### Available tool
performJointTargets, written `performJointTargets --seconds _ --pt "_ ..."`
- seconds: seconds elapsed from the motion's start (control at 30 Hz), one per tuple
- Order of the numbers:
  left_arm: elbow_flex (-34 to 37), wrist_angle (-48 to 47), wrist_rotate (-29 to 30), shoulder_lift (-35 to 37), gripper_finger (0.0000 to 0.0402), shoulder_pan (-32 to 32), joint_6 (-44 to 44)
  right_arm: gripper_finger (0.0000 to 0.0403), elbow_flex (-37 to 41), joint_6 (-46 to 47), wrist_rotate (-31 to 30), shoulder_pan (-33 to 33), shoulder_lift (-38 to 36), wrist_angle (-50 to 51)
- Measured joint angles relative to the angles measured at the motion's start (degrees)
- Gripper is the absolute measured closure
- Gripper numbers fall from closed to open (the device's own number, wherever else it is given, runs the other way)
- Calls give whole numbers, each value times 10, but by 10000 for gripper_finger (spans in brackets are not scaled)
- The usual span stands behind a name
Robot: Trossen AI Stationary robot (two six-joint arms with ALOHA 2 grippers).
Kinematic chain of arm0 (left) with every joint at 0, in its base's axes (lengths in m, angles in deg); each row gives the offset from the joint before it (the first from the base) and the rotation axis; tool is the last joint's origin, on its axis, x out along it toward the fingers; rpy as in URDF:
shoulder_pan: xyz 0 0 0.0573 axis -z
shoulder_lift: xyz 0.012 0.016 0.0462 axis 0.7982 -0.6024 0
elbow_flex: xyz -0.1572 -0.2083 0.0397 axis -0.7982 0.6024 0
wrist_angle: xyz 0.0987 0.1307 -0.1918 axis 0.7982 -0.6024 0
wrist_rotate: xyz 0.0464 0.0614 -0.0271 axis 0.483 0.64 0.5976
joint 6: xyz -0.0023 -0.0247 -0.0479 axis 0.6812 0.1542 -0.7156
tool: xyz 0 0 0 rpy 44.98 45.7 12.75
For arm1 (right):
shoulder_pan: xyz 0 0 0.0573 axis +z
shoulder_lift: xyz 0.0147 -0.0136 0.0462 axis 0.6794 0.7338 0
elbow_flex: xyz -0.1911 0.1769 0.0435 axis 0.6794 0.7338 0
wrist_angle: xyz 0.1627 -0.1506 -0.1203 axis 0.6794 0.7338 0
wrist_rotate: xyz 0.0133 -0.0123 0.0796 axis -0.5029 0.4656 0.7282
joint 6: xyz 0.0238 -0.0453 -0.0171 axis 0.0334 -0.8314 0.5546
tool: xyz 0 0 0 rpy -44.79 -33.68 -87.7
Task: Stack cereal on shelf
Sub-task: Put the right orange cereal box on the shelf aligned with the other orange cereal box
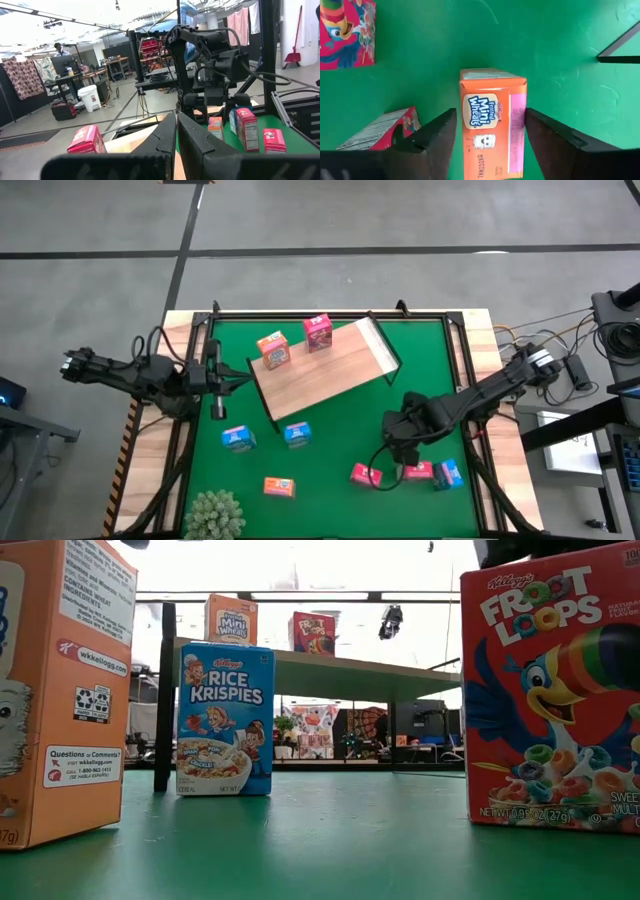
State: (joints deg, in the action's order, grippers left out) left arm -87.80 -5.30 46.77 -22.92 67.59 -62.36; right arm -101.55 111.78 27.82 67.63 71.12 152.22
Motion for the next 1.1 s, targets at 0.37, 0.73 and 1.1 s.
performJointTargets --seconds 0.37,0.73,1.1 --pt "0 0 0 -25 402 0 1 275 3 13 -9 0 -7 -5" --pt "0 9 0 -25 402 0 3 267 -29 14 -9 0 -9 2" --pt "0 20 0 -28 402 0 3 281 -154 5 -41 -29 -38 55"
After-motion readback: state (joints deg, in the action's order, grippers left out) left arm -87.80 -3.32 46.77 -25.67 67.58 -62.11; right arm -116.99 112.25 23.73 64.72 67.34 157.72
